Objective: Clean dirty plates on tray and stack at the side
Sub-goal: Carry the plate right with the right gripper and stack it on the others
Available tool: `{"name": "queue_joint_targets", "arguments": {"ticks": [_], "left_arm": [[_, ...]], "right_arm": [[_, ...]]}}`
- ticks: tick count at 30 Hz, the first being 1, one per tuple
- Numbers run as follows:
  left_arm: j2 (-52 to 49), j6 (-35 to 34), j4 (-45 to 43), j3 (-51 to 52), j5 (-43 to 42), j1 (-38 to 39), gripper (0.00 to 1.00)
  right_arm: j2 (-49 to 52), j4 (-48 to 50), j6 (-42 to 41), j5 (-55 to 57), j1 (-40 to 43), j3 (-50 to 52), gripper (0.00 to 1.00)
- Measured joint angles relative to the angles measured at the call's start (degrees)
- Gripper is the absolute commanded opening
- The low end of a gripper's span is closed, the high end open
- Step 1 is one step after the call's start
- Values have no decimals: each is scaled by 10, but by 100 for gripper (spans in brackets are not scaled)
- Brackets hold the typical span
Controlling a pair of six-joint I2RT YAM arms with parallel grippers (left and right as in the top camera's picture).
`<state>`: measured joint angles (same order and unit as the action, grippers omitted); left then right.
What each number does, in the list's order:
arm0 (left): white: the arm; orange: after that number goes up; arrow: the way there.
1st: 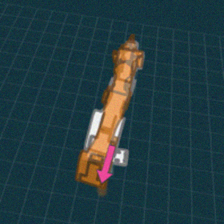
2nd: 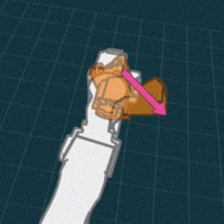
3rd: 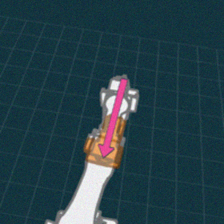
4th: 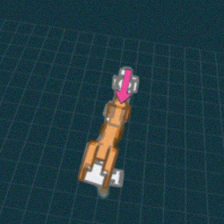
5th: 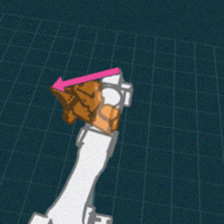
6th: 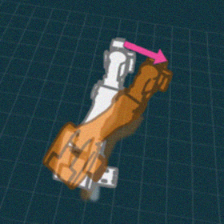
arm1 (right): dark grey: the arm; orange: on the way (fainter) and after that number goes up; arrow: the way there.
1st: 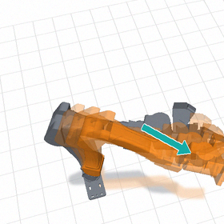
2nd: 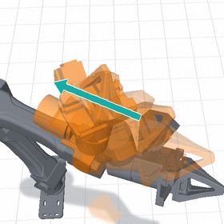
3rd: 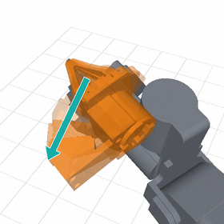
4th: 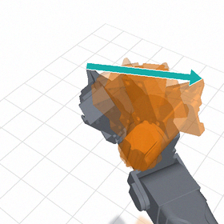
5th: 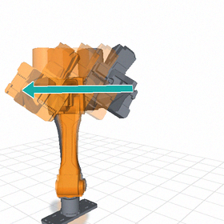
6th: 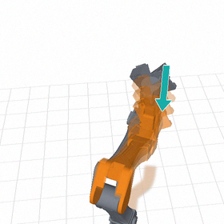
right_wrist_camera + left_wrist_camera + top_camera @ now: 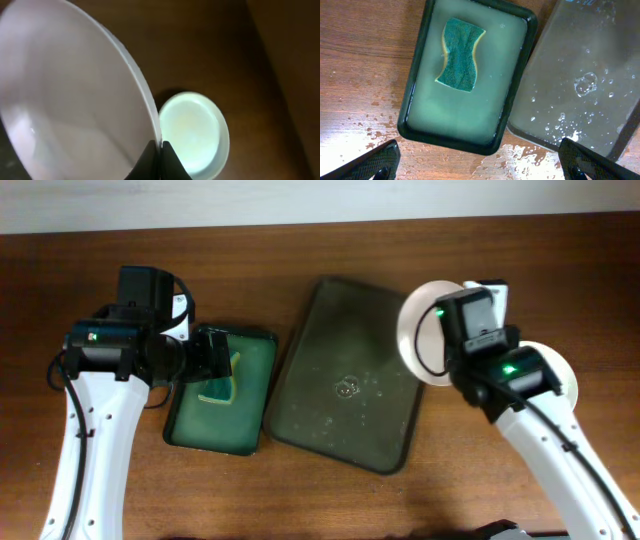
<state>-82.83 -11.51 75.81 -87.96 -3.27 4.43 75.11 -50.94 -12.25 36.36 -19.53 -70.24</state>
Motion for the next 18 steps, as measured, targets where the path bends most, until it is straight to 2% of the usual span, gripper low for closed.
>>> {"name": "queue_joint_targets", "arguments": {"ticks": [5, 9, 14, 16, 18], "left_arm": [[0, 0, 0, 0, -1, 0, 99], [0, 0, 0, 0, 0, 0, 99], [0, 0, 0, 0, 0, 0, 100], [0, 0, 0, 0, 0, 0, 99], [0, 0, 1, 0, -1, 0, 99]], "right_arm": [[1, -10, 20, 214, -249, -5, 4], [1, -11, 36, 350, -361, -5, 4], [0, -11, 12, 382, -356, -5, 4], [0, -11, -14, 299, -282, -7, 4], [0, -12, -26, 152, -165, -9, 4]]}}
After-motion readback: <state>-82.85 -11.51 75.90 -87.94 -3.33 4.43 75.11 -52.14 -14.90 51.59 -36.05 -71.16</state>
